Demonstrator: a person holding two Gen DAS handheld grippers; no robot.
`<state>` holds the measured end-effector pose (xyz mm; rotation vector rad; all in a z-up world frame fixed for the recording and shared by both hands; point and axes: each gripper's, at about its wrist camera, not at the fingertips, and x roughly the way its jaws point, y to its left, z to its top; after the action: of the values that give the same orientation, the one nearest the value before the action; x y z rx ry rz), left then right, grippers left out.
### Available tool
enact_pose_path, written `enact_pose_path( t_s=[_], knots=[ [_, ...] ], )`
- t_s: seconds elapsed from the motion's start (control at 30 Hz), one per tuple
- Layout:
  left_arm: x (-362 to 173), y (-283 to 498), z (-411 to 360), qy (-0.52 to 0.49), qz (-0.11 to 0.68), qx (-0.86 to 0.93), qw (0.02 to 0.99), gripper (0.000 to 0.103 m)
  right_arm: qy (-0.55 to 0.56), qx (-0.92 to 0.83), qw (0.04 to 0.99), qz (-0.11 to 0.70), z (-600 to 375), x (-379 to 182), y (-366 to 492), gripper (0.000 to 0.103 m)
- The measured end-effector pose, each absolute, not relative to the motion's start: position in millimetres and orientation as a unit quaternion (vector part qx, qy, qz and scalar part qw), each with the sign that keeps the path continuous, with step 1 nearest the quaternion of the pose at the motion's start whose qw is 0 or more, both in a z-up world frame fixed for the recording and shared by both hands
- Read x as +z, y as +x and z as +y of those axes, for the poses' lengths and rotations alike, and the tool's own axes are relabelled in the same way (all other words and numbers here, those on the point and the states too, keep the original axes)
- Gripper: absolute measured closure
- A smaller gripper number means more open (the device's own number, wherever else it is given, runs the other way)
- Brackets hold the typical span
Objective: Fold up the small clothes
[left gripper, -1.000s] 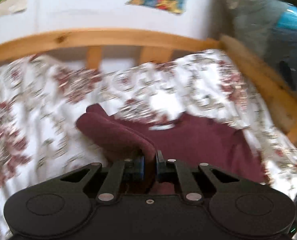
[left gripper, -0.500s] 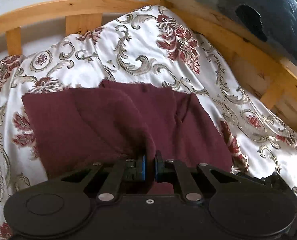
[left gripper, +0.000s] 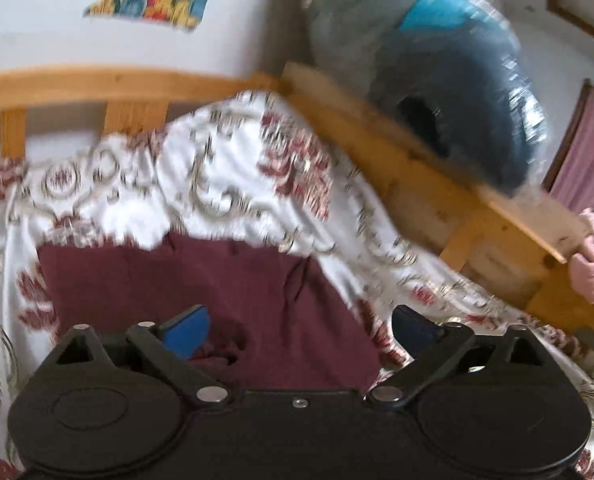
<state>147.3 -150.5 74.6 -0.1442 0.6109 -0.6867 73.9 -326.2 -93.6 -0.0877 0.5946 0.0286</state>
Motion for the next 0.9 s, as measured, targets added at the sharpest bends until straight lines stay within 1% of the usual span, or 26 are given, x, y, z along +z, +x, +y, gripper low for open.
enact_pose_path(
  t_s=[0.03, 0.13, 0.33, 0.43, 0.53, 0.6, 0.7, 0.77, 0.9],
  knots=[
    [77, 143, -144, -0.068, 0.284, -0.330, 0.898, 0.001, -0.040, 0.013, 0.955, 0.293, -327, -93, 74, 0.000],
    [75, 135, -127, -0.054, 0.282, -0.298, 0.910, 0.001, -0.038, 0.011, 0.958, 0.285, -329, -90, 72, 0.000],
    [35, 122, -93, -0.004, 0.328, -0.211, 0.921, 0.001, -0.013, 0.008, 0.970, 0.244, -343, -76, 64, 0.000],
    [12, 121, -88, 0.009, 0.342, -0.185, 0.921, 0.001, 0.026, 0.022, 0.974, 0.223, -358, -63, 66, 0.000],
    [-1, 122, -90, 0.020, 0.346, -0.197, 0.917, 0.001, 0.095, 0.062, 0.971, 0.208, -376, -45, 78, 0.000],
    [-3, 122, -94, 0.025, 0.340, -0.196, 0.919, 0.001, 0.135, 0.091, 0.962, 0.219, -385, -34, 100, 0.000],
    [-4, 122, -95, 0.023, 0.322, -0.194, 0.926, 0.002, 0.164, 0.130, 0.948, 0.239, -386, -24, 135, 0.000],
    [-4, 123, -97, 0.019, 0.317, -0.198, 0.927, 0.005, 0.182, 0.169, 0.937, 0.244, -380, -21, 161, 0.000],
    [-6, 122, -98, 0.019, 0.319, -0.209, 0.924, 0.019, 0.186, 0.209, 0.927, 0.249, -360, -25, 208, 0.000]
  ],
)
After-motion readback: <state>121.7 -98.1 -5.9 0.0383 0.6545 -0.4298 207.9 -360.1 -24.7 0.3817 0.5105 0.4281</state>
